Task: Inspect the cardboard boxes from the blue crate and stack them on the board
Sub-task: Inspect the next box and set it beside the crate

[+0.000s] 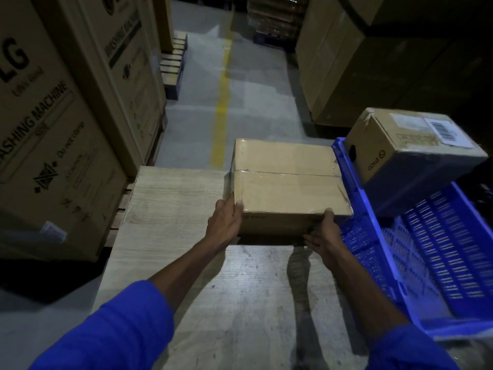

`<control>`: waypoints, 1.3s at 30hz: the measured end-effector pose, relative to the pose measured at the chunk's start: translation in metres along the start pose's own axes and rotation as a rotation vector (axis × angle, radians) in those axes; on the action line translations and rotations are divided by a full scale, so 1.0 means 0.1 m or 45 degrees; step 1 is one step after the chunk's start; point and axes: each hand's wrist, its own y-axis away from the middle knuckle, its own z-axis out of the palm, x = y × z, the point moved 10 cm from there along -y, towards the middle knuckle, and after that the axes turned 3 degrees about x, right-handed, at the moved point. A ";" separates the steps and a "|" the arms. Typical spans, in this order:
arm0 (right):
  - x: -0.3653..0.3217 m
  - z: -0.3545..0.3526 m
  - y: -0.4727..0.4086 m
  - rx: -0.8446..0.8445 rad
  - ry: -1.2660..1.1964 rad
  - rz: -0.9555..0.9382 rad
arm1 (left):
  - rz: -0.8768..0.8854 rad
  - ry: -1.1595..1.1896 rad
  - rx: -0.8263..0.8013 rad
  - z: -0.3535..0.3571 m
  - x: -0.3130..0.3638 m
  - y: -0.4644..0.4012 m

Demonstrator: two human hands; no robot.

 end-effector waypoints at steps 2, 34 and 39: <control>0.01 0.00 0.01 -0.007 0.002 0.001 | 0.010 -0.009 -0.012 0.00 0.01 -0.01; -0.17 -0.14 0.07 -0.049 0.064 -0.055 | 0.014 0.081 -0.029 0.07 0.05 0.00; -0.16 -0.12 0.05 -0.039 0.050 -0.044 | 0.027 0.093 -0.041 0.09 0.00 -0.05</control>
